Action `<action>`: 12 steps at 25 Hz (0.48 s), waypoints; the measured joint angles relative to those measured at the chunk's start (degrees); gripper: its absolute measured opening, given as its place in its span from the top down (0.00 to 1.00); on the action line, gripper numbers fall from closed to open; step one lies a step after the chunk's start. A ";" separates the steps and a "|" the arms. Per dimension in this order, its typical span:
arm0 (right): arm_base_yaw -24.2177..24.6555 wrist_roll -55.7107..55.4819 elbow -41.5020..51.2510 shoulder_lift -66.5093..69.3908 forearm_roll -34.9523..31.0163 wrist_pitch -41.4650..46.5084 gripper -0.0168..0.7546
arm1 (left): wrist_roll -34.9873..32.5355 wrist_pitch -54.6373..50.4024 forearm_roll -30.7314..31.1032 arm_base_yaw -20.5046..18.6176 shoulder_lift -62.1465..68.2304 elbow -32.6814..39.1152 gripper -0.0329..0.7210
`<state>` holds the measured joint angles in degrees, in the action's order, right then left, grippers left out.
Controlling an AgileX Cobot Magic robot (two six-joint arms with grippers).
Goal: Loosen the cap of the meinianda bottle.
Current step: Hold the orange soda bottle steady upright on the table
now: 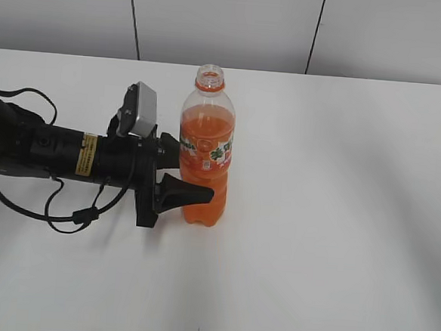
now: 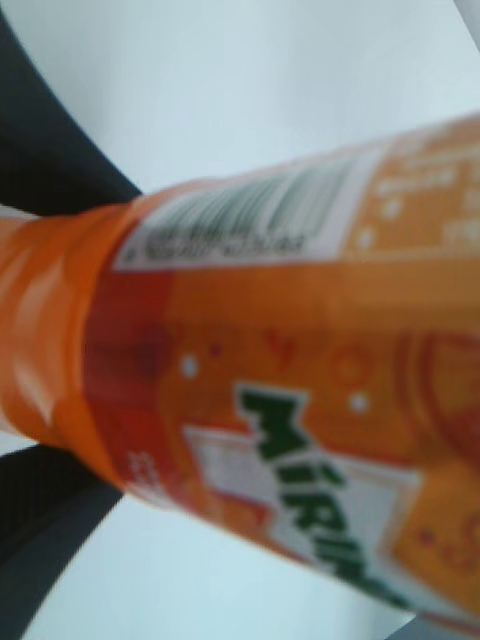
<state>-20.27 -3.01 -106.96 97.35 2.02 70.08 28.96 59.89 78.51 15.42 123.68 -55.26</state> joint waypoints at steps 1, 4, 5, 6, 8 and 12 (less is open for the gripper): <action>1.37 0.28 1.20 -0.07 0.00 0.00 0.63 | 0.00 -0.05 -0.31 0.00 0.00 0.00 0.42; 5.61 0.81 6.07 -0.18 0.00 0.00 0.63 | -0.40 -0.35 -1.49 0.05 0.00 0.00 0.42; 6.85 0.87 7.75 -0.18 0.00 0.00 0.63 | -0.97 -0.42 -1.96 0.11 0.00 0.00 0.42; 7.91 0.87 9.88 -0.19 0.00 0.00 0.63 | -1.82 -0.56 -2.60 0.15 0.05 0.00 0.42; 9.39 1.04 14.41 -0.31 0.00 -0.47 0.63 | -3.19 -0.83 -4.08 0.15 0.05 0.00 0.42; 10.42 1.10 23.30 -0.43 0.05 -7.52 0.63 | -4.90 -1.72 -7.26 0.15 0.17 0.00 0.42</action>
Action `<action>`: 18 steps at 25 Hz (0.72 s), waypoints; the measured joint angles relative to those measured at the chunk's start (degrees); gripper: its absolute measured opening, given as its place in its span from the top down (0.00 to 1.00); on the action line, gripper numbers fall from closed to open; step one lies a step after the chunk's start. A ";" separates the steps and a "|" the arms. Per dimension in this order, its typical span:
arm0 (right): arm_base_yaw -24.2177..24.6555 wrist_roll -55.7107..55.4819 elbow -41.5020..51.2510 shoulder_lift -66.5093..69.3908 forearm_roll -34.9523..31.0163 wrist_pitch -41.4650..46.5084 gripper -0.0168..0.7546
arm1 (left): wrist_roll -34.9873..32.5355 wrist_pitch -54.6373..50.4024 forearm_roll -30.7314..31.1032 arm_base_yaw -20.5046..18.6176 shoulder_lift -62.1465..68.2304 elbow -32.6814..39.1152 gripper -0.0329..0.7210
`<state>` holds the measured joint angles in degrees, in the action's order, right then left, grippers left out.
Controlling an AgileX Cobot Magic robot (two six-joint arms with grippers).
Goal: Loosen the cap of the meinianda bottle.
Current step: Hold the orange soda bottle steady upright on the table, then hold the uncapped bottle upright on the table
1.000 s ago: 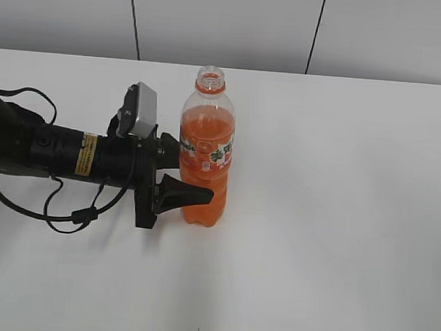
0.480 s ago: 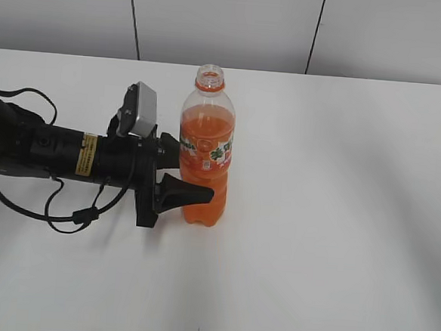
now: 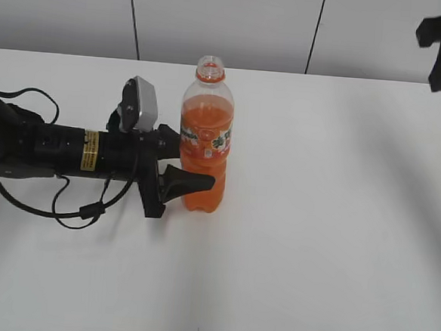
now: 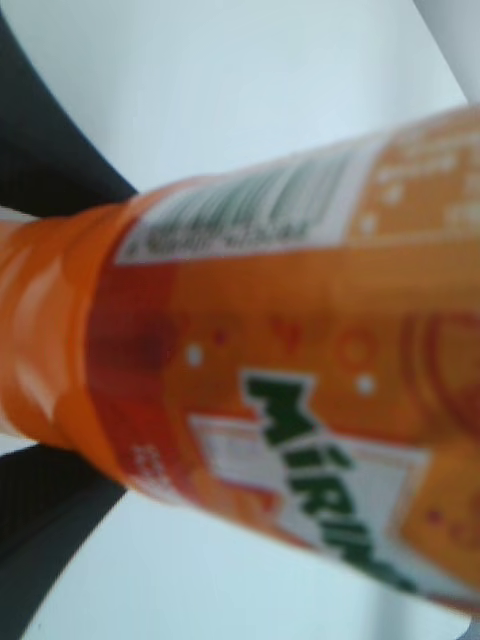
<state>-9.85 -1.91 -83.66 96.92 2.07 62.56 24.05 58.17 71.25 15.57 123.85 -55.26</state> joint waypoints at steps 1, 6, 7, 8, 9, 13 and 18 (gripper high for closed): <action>0.00 0.00 2.46 0.00 -0.07 -2.36 0.63 | -0.33 -0.12 -0.76 0.00 -0.01 0.05 0.42; 0.00 0.00 12.01 1.26 -0.69 -11.81 0.63 | -1.19 -0.81 -4.27 0.00 0.20 0.16 0.42; 0.00 0.00 13.15 1.99 -0.82 -13.65 0.63 | -1.57 -0.81 -4.85 0.00 0.24 0.19 0.42; 0.00 0.00 14.26 2.83 -1.06 -15.47 0.63 | -1.79 -0.81 -5.27 0.00 0.27 0.19 0.42; 0.00 0.05 14.97 3.84 -1.51 -16.76 0.63 | -1.85 -0.94 -5.79 0.00 0.31 0.19 0.42; 0.00 0.05 15.35 8.77 -2.07 -22.45 0.63 | -1.97 -1.14 -6.43 0.00 0.31 0.19 0.42; 0.00 0.05 15.60 15.58 -2.07 -28.82 0.63 | -2.02 -1.16 -6.49 0.00 0.31 0.19 0.42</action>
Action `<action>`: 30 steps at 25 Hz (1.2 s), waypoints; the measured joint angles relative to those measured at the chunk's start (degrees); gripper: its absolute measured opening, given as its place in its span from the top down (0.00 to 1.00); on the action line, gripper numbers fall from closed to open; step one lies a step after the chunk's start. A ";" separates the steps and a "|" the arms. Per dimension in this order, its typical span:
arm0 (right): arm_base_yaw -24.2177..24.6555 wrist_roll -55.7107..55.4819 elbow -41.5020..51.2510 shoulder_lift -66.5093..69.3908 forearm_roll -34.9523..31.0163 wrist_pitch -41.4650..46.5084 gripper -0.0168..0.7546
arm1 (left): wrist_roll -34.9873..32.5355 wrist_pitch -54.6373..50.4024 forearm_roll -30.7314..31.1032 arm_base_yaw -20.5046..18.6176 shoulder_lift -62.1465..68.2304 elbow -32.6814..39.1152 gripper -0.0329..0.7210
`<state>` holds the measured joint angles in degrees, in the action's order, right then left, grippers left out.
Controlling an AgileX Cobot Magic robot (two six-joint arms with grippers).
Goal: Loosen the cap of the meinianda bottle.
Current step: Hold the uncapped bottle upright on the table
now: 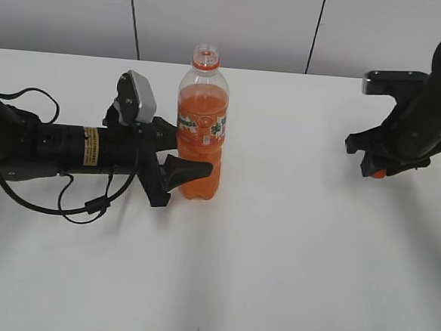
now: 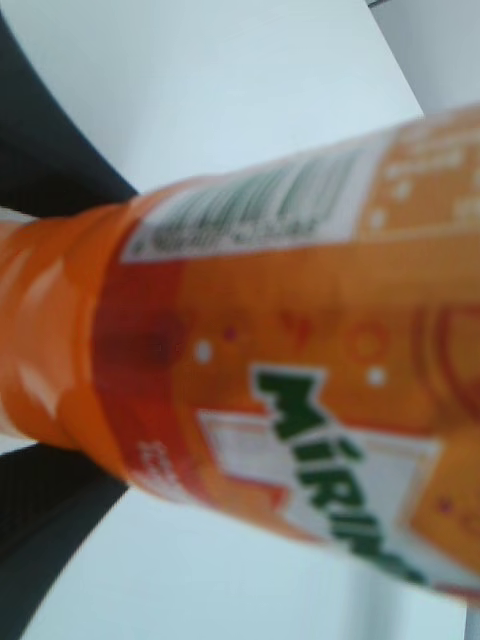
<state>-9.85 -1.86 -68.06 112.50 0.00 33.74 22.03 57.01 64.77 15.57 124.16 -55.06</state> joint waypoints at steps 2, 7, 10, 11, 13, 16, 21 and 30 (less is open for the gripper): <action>0.00 0.00 0.00 1.99 -0.77 -1.89 0.63 | 0.00 0.00 0.00 0.00 0.00 0.00 0.43; 0.00 0.00 0.02 4.98 -3.59 -4.74 0.63 | 0.00 0.00 0.05 0.00 0.00 0.00 0.43; 0.00 0.00 0.02 6.02 -3.95 -6.21 0.63 | 0.00 0.00 0.05 0.00 0.00 0.00 0.43; 0.00 0.00 0.02 6.25 -3.94 -6.40 0.63 | 0.00 0.00 0.05 0.00 0.00 0.00 0.43; 0.00 0.00 0.02 6.49 -4.00 -6.66 0.63 | 0.00 0.00 0.05 0.00 0.00 0.00 0.43; 0.00 -0.06 0.02 6.71 -4.06 -6.76 0.63 | 0.00 0.00 0.09 0.00 0.00 0.00 0.43; 0.00 -0.06 0.02 6.71 -4.11 -6.76 0.49 | 0.00 0.00 0.09 0.00 0.00 0.00 0.43; -0.08 -0.06 0.02 6.71 -4.54 -6.76 0.23 | 0.02 -0.50 0.16 0.00 0.00 0.00 0.33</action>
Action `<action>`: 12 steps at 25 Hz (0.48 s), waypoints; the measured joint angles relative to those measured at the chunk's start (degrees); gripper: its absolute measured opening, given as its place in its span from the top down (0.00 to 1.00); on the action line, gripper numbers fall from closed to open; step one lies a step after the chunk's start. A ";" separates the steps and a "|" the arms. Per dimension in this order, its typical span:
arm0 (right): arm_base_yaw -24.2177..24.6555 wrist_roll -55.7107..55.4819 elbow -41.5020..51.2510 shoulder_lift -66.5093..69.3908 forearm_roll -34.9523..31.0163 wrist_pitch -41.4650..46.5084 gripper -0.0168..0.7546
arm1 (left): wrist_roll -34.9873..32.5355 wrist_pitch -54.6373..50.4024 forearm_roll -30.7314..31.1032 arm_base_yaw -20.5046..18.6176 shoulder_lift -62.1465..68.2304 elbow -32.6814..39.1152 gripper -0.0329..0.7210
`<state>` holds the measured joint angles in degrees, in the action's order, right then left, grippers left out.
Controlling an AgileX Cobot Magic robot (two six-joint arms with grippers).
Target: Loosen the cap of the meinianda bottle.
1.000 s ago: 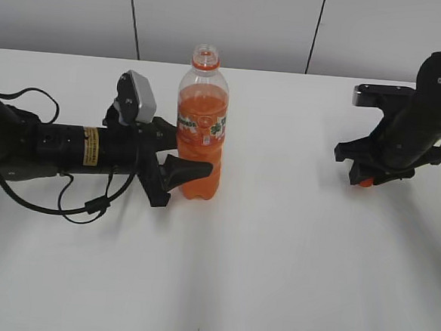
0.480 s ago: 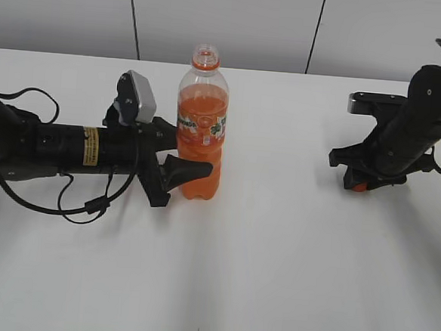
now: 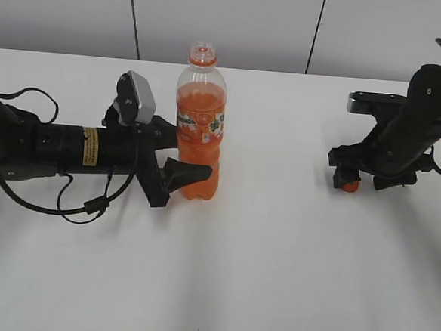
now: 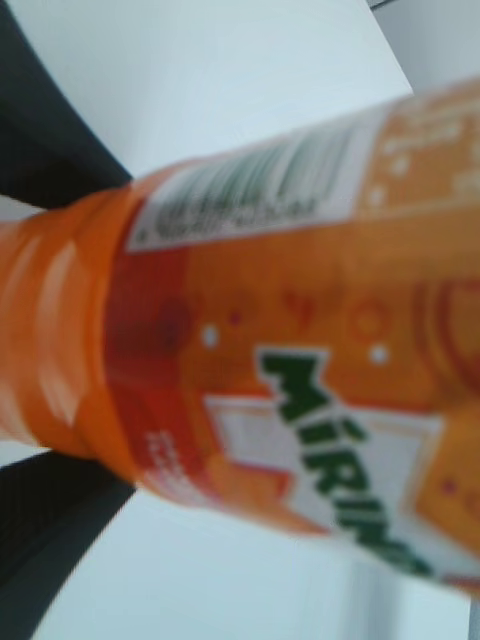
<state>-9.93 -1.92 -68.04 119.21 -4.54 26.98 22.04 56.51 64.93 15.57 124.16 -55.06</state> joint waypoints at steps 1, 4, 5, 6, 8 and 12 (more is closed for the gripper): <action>0.00 0.00 0.00 0.00 0.00 0.00 0.23 | 0.14 0.00 0.06 -0.05 0.07 0.00 0.30; 0.00 0.00 0.00 0.00 -0.60 0.00 0.23 | 0.46 0.00 0.14 -0.05 0.07 0.00 0.20; 0.00 0.00 0.00 0.00 -0.74 0.05 0.23 | 0.46 0.00 0.14 -0.05 0.07 0.00 0.19; 0.00 0.00 0.00 0.00 -0.98 0.05 0.23 | 0.58 0.00 0.18 -0.05 0.07 0.00 0.18; 0.00 0.05 0.00 0.00 -1.08 0.05 0.23 | 0.57 0.00 0.18 -0.05 0.07 0.00 0.17; 0.00 1.18 -0.06 -0.05 -1.53 0.24 0.23 | 0.59 -0.43 0.38 -0.78 0.07 0.00 0.17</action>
<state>-9.93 -0.74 -68.10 119.15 -6.07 27.22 22.64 56.08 65.31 14.78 124.23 -55.06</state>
